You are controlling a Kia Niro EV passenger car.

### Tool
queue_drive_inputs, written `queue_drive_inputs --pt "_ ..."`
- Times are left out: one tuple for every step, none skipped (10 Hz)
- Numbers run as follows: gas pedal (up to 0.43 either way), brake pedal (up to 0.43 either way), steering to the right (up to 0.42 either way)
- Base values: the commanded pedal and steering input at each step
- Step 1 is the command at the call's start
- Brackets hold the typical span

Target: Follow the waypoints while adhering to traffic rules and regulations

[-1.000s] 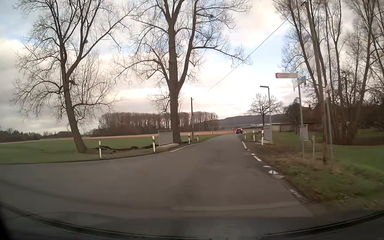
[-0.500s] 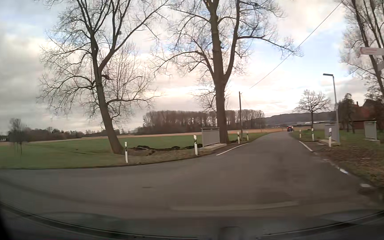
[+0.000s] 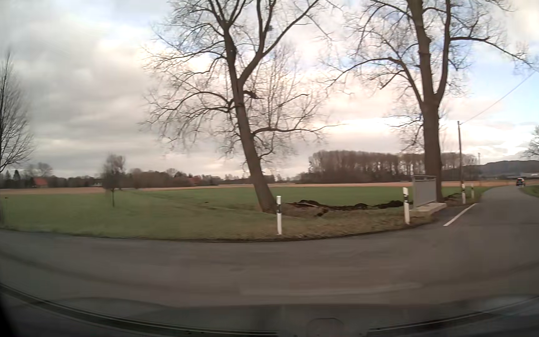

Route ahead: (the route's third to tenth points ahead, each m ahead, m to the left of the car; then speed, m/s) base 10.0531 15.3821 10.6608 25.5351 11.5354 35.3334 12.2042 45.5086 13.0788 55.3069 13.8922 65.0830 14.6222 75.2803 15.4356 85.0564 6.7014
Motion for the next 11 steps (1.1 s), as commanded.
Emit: queue_drive_inputs --pt "0.0 0.0 -0.496" --pt "0.067 0.0 -0.494" --pt "0.24 0.0 -0.494" --pt "0.24 0.0 -0.494" --pt "0.28 0.0 -0.494" --pt "0.299 0.0 -0.494" --pt "0.311 0.0 -0.49" --pt "0.358 0.0 -0.484" --pt "0.441 0.0 -0.478" --pt "0.48 0.0 -0.472" --pt "0.5 0.0 -0.466"
